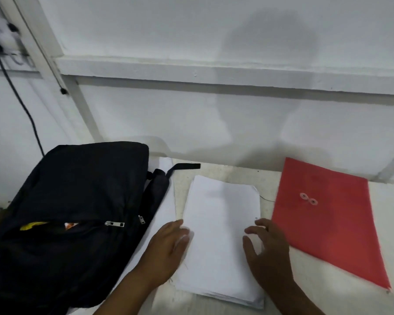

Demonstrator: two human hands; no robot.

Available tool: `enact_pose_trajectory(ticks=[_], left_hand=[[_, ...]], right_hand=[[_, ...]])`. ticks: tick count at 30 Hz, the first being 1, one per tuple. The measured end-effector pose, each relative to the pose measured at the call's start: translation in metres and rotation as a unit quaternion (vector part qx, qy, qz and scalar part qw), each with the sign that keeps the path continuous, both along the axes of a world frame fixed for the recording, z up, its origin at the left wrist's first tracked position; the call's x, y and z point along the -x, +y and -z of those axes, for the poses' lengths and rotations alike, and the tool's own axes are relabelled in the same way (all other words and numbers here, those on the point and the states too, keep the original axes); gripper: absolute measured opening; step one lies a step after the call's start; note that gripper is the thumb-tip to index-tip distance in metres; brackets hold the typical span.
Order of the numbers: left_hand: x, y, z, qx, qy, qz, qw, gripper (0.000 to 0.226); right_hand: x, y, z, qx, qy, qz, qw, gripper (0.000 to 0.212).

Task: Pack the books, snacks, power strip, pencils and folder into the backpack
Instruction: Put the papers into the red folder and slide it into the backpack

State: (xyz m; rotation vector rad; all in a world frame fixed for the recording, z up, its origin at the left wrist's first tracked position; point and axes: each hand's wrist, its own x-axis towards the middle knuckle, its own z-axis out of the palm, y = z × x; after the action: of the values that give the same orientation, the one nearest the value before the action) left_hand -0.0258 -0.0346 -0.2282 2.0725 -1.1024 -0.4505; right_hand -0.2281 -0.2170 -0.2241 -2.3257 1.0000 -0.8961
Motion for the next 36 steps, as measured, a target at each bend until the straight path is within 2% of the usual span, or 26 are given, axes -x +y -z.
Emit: enact_pose_trajectory(ticks=[2,3,6,8,10,12,15,17,19,23,27,31,33,36], left_hand=[[0.0,0.003,-0.016,0.011,0.001,0.003,1.0,0.054],[0.001,0.006,-0.025,0.027,-0.026,-0.009,0.999,0.05],[-0.002,0.02,-0.048,0.077,-0.202,-0.067,0.974,0.047],[-0.009,0.033,-0.062,0.056,-0.284,-0.119,0.95,0.054],[-0.018,0.049,-0.07,-0.002,-0.309,-0.177,0.935,0.072],[-0.028,0.066,-0.071,-0.097,-0.301,-0.215,0.924,0.096],[-0.04,0.083,-0.066,-0.254,-0.248,-0.192,0.915,0.123],[-0.044,0.087,-0.056,-0.3,-0.23,-0.168,0.91,0.125],[-0.046,0.088,-0.046,-0.291,-0.251,-0.165,0.908,0.111],[-0.055,0.089,-0.037,-0.211,-0.322,-0.162,0.908,0.057],[-0.066,0.091,-0.047,-0.169,-0.329,-0.171,0.913,0.023],[-0.082,0.093,-0.062,-0.118,-0.348,-0.16,0.916,0.015],[-0.092,0.098,-0.068,-0.075,-0.356,-0.151,0.919,0.016],[-0.097,0.096,-0.072,-0.039,-0.338,-0.152,0.928,0.018]], right_hand=[[-0.016,0.001,-0.011,0.014,-0.009,-0.055,0.998,0.028],[-0.023,0.003,-0.016,0.014,-0.014,-0.078,0.997,0.028],[-0.045,0.014,-0.021,-0.037,-0.029,-0.137,0.99,0.025],[-0.058,0.023,-0.021,-0.081,-0.035,-0.172,0.981,0.023],[-0.068,0.032,-0.021,-0.1,-0.024,-0.205,0.973,0.021],[-0.078,0.041,-0.02,-0.106,-0.01,-0.236,0.966,0.022],[-0.093,0.05,-0.02,-0.11,0.028,-0.259,0.959,0.023],[-0.103,0.055,-0.02,-0.109,0.059,-0.256,0.959,0.023],[-0.114,0.061,-0.021,-0.111,0.084,-0.246,0.959,0.024],[-0.128,0.072,-0.026,-0.113,0.113,-0.221,0.962,0.028],[-0.144,0.081,-0.03,-0.115,0.179,-0.169,0.962,0.041],[-0.164,0.09,-0.035,-0.117,0.237,-0.126,0.956,0.051],[-0.174,0.096,-0.037,-0.136,0.23,-0.109,0.957,0.054],[-0.182,0.092,-0.033,-0.221,0.182,-0.08,0.955,0.06]])
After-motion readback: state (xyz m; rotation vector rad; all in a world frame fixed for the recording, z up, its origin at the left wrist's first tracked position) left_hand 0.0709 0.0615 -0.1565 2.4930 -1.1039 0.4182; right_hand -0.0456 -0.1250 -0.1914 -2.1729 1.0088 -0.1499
